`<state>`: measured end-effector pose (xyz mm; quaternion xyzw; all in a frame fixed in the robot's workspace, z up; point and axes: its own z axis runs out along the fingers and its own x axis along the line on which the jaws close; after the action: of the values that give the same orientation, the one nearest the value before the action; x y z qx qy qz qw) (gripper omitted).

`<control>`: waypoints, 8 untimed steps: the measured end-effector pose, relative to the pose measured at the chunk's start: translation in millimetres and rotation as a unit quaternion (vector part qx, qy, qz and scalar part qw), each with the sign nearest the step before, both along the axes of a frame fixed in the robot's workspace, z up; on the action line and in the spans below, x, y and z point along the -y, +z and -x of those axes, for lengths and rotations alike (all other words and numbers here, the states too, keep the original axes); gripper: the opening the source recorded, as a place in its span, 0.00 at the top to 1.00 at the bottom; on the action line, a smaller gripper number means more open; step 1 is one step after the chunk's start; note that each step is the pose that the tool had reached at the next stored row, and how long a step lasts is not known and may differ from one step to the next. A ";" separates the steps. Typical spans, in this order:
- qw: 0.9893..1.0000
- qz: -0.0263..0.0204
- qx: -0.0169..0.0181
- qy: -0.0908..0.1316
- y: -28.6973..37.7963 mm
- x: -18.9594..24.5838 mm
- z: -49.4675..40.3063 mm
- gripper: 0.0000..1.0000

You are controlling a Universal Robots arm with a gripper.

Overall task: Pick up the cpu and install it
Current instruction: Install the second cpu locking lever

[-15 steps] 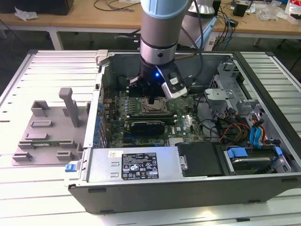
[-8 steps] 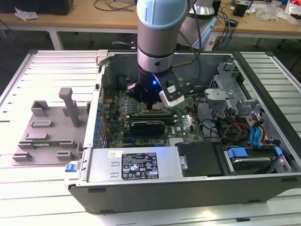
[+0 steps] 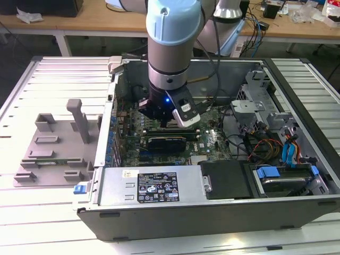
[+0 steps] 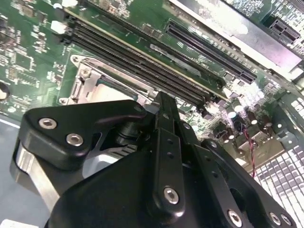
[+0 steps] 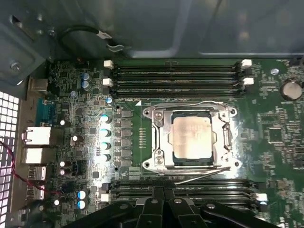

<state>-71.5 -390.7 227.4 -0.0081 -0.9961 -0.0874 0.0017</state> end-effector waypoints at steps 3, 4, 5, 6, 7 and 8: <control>1.000 -0.002 0.000 0.001 -9.8 -1.8 5.1 0.89; 1.000 -0.003 0.000 0.001 -12.3 -3.2 5.8 0.89; 1.000 -0.005 0.000 0.002 -14.5 -4.5 5.8 0.89; 1.000 -0.006 0.000 0.003 -16.9 -6.1 6.1 0.89; 1.000 -0.007 0.000 0.005 -18.8 -7.4 6.9 0.89; 1.000 -0.009 0.000 0.006 -21.7 -9.2 7.5 0.89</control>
<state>-79.0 -381.5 205.7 -0.0018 -0.9954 -0.0962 0.0023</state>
